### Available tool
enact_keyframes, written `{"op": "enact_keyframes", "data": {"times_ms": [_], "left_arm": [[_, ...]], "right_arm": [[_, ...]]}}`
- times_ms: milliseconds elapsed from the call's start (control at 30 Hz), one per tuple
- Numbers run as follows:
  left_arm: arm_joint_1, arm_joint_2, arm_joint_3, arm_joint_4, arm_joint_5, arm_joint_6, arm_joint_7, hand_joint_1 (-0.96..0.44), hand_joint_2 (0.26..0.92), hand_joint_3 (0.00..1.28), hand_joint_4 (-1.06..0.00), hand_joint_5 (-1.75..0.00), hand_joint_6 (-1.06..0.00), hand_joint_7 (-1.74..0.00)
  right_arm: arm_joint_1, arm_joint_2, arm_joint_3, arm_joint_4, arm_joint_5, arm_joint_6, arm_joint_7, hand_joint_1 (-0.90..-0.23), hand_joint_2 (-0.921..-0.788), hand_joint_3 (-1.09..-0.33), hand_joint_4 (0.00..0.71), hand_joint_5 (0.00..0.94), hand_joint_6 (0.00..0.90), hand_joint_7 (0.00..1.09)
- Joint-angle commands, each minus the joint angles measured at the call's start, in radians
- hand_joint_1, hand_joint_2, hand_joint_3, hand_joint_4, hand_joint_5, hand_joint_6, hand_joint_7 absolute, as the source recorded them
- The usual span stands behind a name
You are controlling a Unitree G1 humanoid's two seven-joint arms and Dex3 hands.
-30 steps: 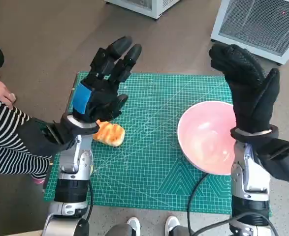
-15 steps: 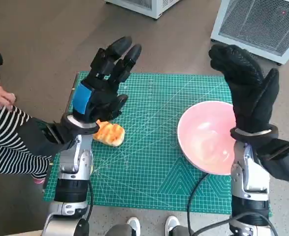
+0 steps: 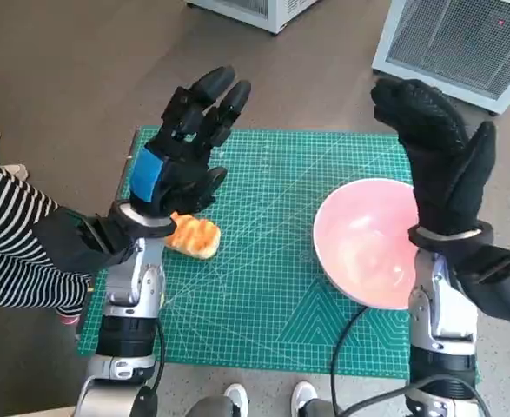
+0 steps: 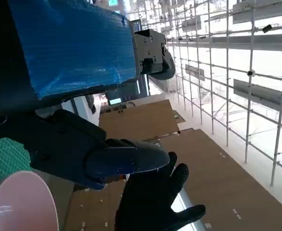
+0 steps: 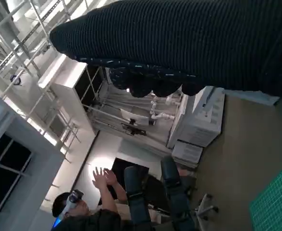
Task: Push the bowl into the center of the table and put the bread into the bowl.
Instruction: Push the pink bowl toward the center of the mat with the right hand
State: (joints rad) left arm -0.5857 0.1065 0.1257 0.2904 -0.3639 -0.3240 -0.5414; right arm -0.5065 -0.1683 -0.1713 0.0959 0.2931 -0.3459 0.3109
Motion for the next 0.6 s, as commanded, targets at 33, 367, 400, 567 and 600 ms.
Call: {"op": "enact_keyframes", "data": {"times_ms": [33, 367, 400, 567, 600], "left_arm": [[-0.007, 0.003, 0.005, -0.011, -0.013, -0.001, -0.007, -0.59, 0.921, 0.43, -0.14, -0.05, 0.0, -0.56], [-0.009, 0.006, 0.015, 0.0, -0.027, 0.004, -0.018, -0.59, 0.921, 0.42, -0.13, -0.04, 0.0, -0.54], [-0.009, 0.006, 0.015, 0.0, -0.027, 0.004, -0.018, -0.59, 0.921, 0.42, -0.13, -0.04, 0.0, -0.54], [-0.008, 0.007, 0.02, 0.007, -0.04, 0.008, -0.024, -0.59, 0.921, 0.41, -0.13, -0.04, 0.0, -0.54], [-0.008, 0.008, 0.022, 0.009, -0.042, 0.009, -0.025, -0.59, 0.921, 0.41, -0.13, -0.04, 0.0, -0.55]], "right_arm": [[0.074, -0.045, -0.064, 0.012, 0.03, -0.018, 0.017, -0.678, -0.921, -0.668, 0.146, 0.0, 0.037, 0.5], [0.137, -0.085, -0.156, 0.047, -0.013, -0.08, -0.059, -0.664, -0.921, -0.717, 0.109, 0.017, 0.021, 0.46], [0.137, -0.086, -0.155, 0.048, -0.013, -0.081, -0.061, -0.664, -0.921, -0.718, 0.109, 0.017, 0.02, 0.46], [0.187, -0.128, -0.273, 0.23, -0.006, -0.172, -0.11, -0.66, -0.921, -0.745, 0.103, 0.012, 0.007, 0.45], [0.191, -0.134, -0.291, 0.27, -0.005, -0.193, -0.116, -0.655, -0.921, -0.755, 0.103, 0.011, 0.005, 0.45]]}}
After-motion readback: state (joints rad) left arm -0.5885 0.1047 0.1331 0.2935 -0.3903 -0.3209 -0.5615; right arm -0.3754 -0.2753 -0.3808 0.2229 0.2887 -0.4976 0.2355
